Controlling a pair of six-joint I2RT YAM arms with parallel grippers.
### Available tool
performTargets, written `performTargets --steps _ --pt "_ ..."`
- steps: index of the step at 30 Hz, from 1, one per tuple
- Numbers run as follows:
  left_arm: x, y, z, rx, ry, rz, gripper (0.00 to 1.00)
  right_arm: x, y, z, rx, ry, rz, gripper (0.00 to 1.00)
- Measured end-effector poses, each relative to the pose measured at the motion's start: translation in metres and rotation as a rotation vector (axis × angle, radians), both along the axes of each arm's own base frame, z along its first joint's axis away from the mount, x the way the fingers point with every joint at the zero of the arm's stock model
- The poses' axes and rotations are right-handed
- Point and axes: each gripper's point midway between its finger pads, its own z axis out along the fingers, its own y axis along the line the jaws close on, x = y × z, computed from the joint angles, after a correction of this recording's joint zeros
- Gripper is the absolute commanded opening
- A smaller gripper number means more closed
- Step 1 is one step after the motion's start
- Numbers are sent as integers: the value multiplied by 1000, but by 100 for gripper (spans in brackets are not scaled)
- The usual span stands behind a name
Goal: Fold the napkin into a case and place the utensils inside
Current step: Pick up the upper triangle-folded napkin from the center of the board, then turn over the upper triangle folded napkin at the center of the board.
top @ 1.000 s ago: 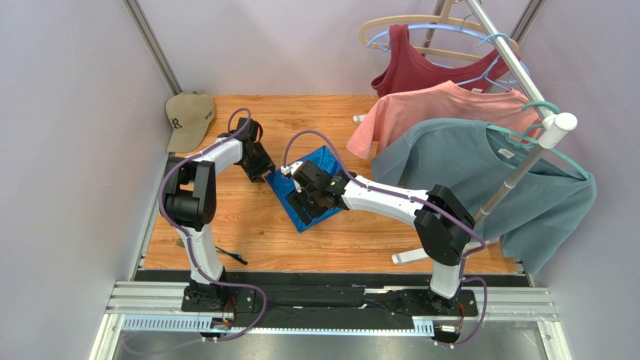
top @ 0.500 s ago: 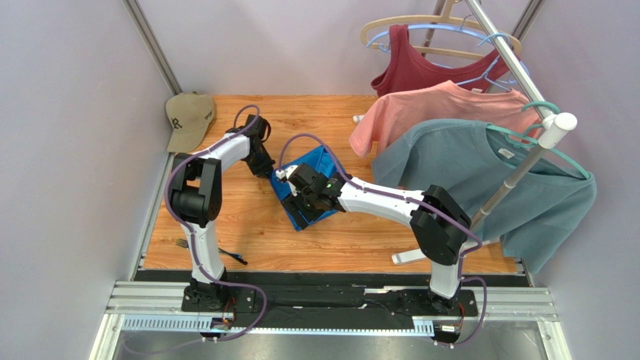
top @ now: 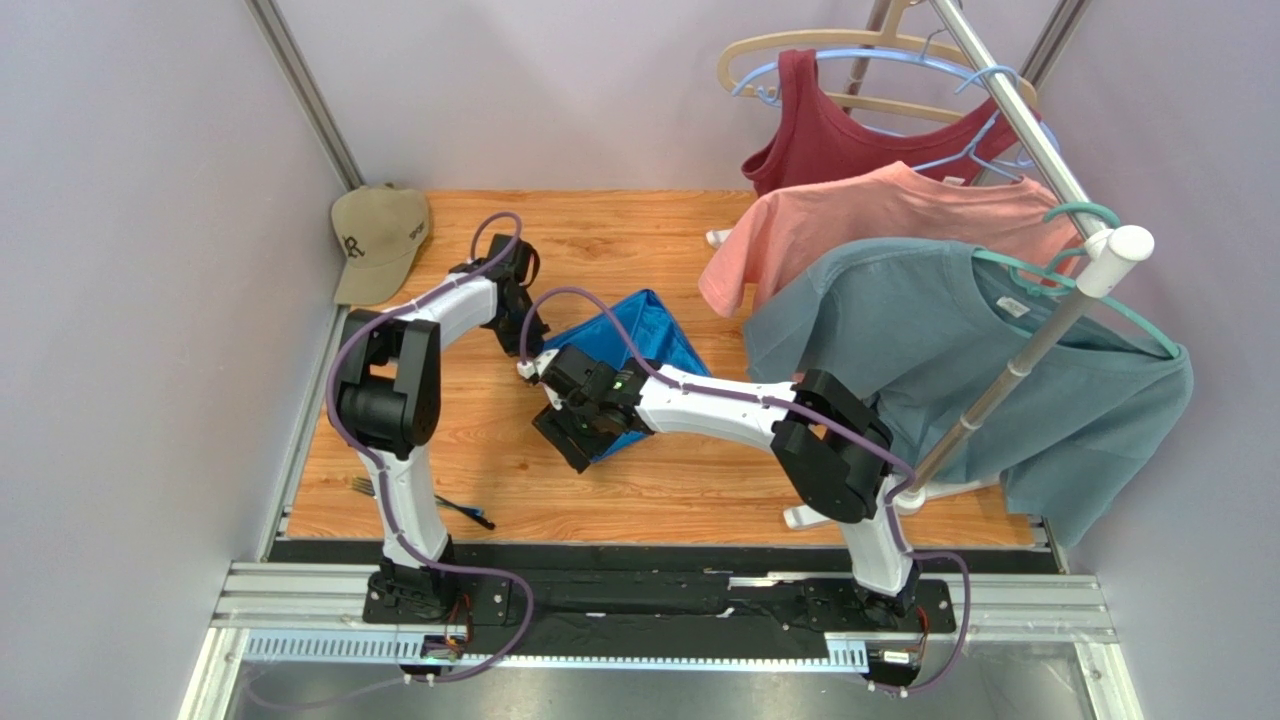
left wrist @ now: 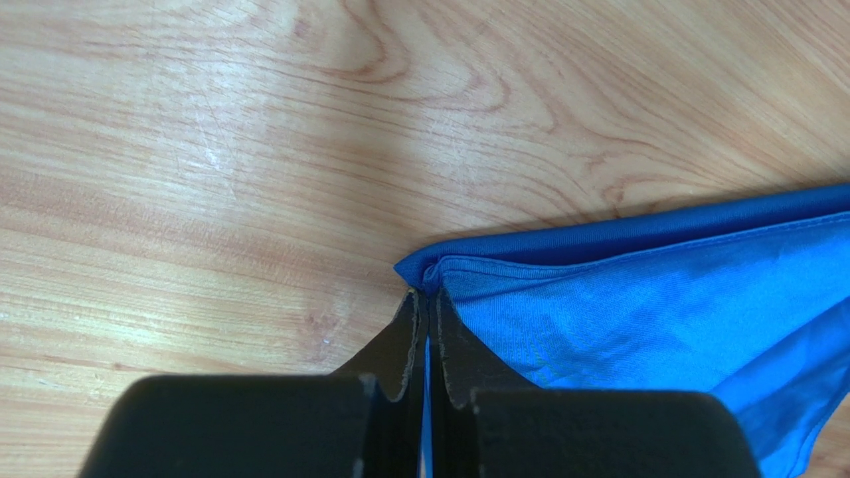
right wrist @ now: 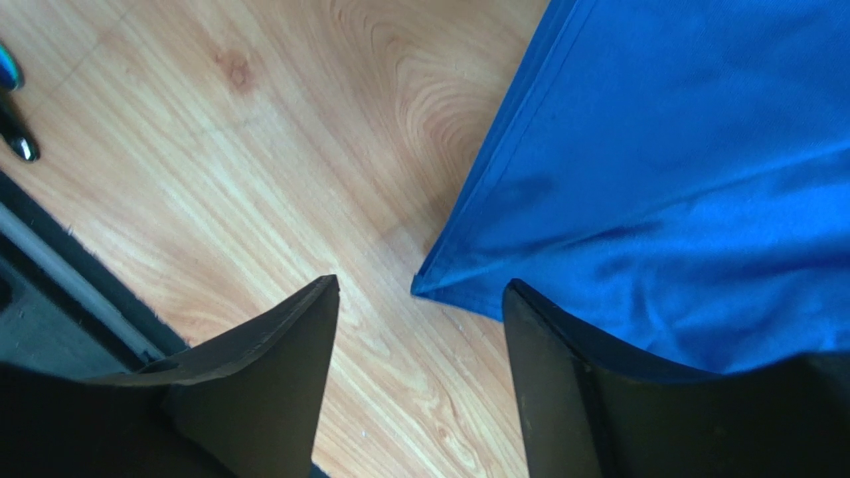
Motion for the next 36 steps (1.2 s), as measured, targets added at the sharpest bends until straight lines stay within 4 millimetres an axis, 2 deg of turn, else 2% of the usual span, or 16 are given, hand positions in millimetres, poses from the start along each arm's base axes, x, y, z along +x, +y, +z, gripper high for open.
performTargets --steps 8,9,14,17,21,23,29,32,36 --pt "0 -1 0 -9 -18 -16 0 7 -3 -23 -64 -19 -22 45" --pt "0 -2 0 -9 -19 -16 0 8 -4 -26 -73 -20 -26 39" --pt "1 -2 1 -13 -27 -17 0 10 -6 -27 -81 -30 -45 32" --pt "1 -2 1 -17 -33 -13 0 10 -5 -27 -80 -31 -55 21" --pt "-4 1 1 -27 -49 8 0 4 1 -28 -79 -32 -48 0" --pt "-8 4 3 -31 -51 22 0 2 8 -26 -72 -38 -39 0" --pt "-27 21 17 -70 -62 86 0 -25 27 -16 -50 -14 14 0" --pt "-42 37 37 -83 -94 136 0 -40 41 -3 -3 18 46 0" --pt "-69 56 76 -101 -177 196 0 -69 61 32 102 91 95 0"
